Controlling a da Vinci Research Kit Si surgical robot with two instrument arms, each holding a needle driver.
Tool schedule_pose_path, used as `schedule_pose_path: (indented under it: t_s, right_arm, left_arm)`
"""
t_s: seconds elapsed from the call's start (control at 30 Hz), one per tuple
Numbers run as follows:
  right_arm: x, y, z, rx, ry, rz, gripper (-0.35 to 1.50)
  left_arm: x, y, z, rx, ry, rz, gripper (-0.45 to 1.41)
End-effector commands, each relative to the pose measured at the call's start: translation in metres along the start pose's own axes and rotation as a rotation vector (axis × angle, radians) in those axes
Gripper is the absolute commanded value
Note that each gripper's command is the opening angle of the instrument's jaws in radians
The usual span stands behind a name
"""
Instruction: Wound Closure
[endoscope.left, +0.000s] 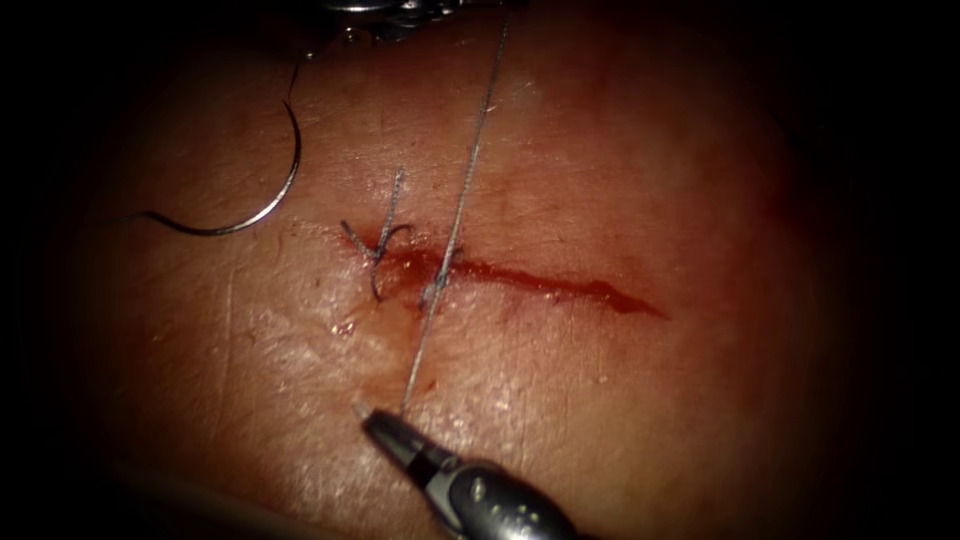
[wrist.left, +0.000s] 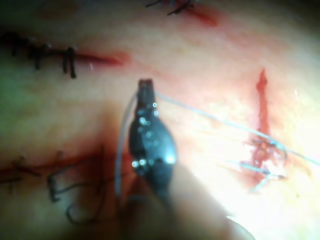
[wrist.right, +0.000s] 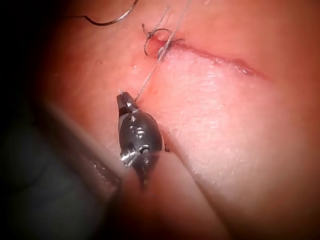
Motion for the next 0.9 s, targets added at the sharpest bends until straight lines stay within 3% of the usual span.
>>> schedule_pose_path:
  t_s: [0.03,0.07,0.2,0.23,0.3,0.37,0.43,0.57,0.6,0.9]
  right_arm:
    - [0.0012,-0.0004,-0.0013,0.016,0.000,0.014,1.10]
    - [0.0026,0.0001,-0.0034,0.032,-0.005,0.026,1.16]
    - [0.0056,0.0018,-0.0069,0.058,-0.015,0.052,1.30]
    - [0.0075,0.0032,-0.0083,0.056,-0.020,0.076,1.30]
    - [0.0084,0.0039,-0.0087,0.053,-0.016,0.073,1.30]
    - [0.0111,0.0067,-0.0090,0.031,0.004,0.070,1.30]
    - [0.0128,0.0103,-0.0071,0.014,0.013,0.060,1.30]
    - [0.0122,0.0133,-0.0039,-0.005,0.000,0.057,1.40]
    - [0.0106,0.0149,-0.0010,0.004,-0.028,0.047,1.47]
    - [0.0081,0.0164,0.0034,0.042,-0.040,0.022,1.47]
  left_arm:
    - [0.0001,0.0012,-0.0005,-0.018,0.004,0.011,-0.45]
    - [0.0009,0.0020,-0.0014,-0.028,0.007,0.018,-0.45]
    - [0.0034,0.0044,-0.0037,-0.035,0.011,0.034,-0.45]
    - [0.0046,0.0054,-0.0045,-0.038,0.014,0.037,-0.45]
    - [0.0053,0.0061,-0.0049,-0.038,0.015,0.040,-0.45]
    - [0.0067,0.0078,-0.0051,-0.036,0.017,0.050,-0.45]
    - [0.0073,0.0096,-0.0045,-0.033,0.018,0.052,-0.45]
    - [0.0074,0.0106,-0.0043,-0.036,0.019,0.052,-0.45]
    - [0.0073,0.0111,-0.0046,-0.042,0.019,0.052,-0.45]
    - [0.0076,0.0124,-0.0063,-0.063,0.020,0.054,-0.45]
